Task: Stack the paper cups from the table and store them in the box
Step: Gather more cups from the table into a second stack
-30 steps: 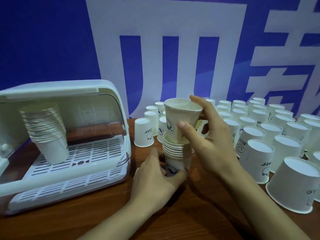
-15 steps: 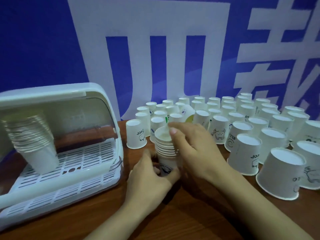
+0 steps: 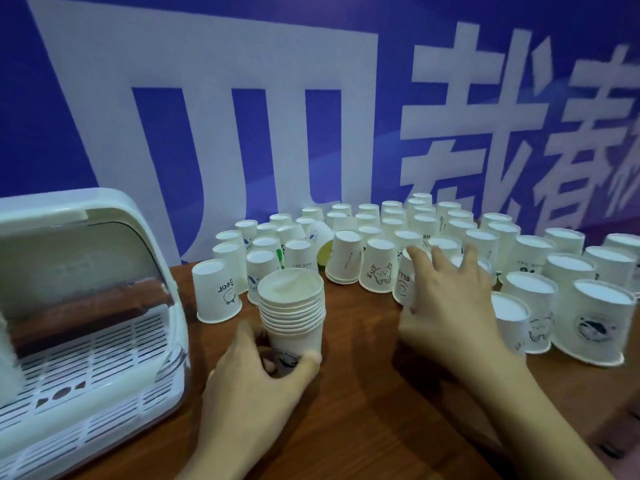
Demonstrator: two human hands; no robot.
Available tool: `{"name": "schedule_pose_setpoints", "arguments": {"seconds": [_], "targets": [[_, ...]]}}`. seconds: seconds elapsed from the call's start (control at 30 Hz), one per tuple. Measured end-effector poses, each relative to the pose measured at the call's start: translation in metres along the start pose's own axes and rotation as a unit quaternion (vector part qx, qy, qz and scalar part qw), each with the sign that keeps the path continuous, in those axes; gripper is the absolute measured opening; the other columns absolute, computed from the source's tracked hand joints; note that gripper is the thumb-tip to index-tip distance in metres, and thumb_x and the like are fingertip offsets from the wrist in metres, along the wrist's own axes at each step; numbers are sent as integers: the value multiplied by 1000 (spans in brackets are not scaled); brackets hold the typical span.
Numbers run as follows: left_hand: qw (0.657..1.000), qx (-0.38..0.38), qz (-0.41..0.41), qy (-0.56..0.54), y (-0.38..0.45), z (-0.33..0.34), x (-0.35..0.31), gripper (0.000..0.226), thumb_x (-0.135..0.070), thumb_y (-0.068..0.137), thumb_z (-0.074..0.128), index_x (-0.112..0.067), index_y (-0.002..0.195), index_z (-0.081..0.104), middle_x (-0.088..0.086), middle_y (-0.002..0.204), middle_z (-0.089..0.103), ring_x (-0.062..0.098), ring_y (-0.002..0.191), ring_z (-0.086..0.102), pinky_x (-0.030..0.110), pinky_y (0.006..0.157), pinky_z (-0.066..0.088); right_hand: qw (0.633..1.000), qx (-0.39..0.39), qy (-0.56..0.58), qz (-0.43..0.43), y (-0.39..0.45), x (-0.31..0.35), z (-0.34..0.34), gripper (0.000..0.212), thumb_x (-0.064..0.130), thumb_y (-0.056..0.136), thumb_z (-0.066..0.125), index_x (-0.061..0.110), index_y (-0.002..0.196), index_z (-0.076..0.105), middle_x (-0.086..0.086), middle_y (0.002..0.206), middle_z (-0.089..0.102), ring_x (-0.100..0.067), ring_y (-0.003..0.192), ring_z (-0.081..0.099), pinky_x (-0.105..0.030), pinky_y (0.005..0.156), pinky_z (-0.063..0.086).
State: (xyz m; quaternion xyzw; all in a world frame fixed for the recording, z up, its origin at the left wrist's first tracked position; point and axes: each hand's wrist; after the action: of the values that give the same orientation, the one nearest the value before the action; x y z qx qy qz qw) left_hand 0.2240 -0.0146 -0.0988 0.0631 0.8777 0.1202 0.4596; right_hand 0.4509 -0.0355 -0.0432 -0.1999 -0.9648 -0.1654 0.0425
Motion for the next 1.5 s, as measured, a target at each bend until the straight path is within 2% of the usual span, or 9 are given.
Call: {"name": "schedule_pose_setpoints", "arguments": {"seconds": [0.2, 0.4, 0.53, 0.77, 0.87, 1.1, 1.23, 1.37, 1.5], "targets": [[1000, -8, 8, 4, 5, 3, 5, 57, -70, 61, 79, -40, 101, 52, -18, 94, 69, 1, 88, 66, 39, 85, 56, 999, -3, -34, -34, 5, 0, 0, 83, 23, 85, 57, 17, 157, 17, -5, 135, 61, -47, 142, 31, -46, 111, 34], [1000, 12, 13, -15, 3, 2, 3, 55, -64, 63, 85, -37, 100, 54, -16, 95, 69, 1, 87, 65, 33, 77, 54, 989, -115, 64, -64, -21, -37, -24, 102, 55, 76, 76, 27, 159, 23, -4, 157, 42, -36, 151, 23, -48, 121, 24], [999, 30, 18, -20, -6, 11, -7, 68, -77, 46, 71, -35, 98, 59, -17, 91, 71, -3, 83, 65, 35, 78, 58, 999, 8, -49, -7, -34, -66, -38, 94, 65, 80, 65, 36, 157, 17, -1, 162, 31, -35, 144, 31, -48, 114, 35], [997, 65, 34, 3, 3, 42, -34, 72, -75, 46, 77, -31, 102, 62, -11, 86, 72, 3, 81, 68, 32, 75, 57, 985, -57, 148, -71, -45, -78, -46, 58, 49, 70, 79, 32, 121, 56, 4, 109, 55, -21, 104, 51, -34, 80, 40], [997, 63, 44, -17, 7, 59, -43, 59, -59, 59, 91, -27, 100, 63, -10, 85, 73, 2, 78, 69, 31, 72, 56, 955, -95, 271, -72, -66, -80, -45, 56, 59, 56, 73, 31, 97, 48, 10, 94, 49, -12, 83, 47, -23, 65, 32], [987, 93, 130, -28, -9, 60, -38, 60, -69, 54, 75, -46, 107, 62, -28, 98, 72, -4, 92, 66, 12, 76, 49, 988, 13, 141, -68, -95, -98, -11, 59, 72, 60, 61, 28, 100, 57, 6, 94, 59, -20, 93, 61, -33, 74, 46], [981, 110, 151, -43, -13, 58, -40, 50, -68, 57, 77, -51, 101, 63, -39, 101, 69, 0, 97, 67, 9, 76, 50, 922, -64, 380, -19, -74, -96, -53, 45, 65, 73, 67, 21, 65, 61, 16, 57, 63, 1, 59, 58, -16, 55, 43], [975, 136, 172, -41, -12, 59, -41, 55, -63, 64, 81, -39, 113, 69, -22, 105, 76, 4, 98, 70, 23, 84, 55, 834, -96, 541, -48, -44, -62, -65, 31, 52, 73, 76, 24, 86, 71, 12, 81, 75, -1, 78, 70, -32, 73, 60], [974, 136, 173, -51, -17, 59, -40, 53, -58, 68, 79, -36, 114, 70, -17, 109, 76, 6, 102, 69, 27, 90, 53, 897, -62, 416, -135, -28, -32, -51, 32, 49, 70, 77, 19, 79, 71, 9, 69, 70, -3, 69, 64, -30, 62, 54]]}}
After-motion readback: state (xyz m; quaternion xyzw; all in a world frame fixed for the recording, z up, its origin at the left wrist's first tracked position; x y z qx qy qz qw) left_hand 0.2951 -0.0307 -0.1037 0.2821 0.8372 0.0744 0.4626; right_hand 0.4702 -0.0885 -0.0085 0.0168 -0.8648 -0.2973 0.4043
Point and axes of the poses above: each hand's wrist, its own y-axis towards the middle knuckle, its own z-axis out of the palm, x = y × z
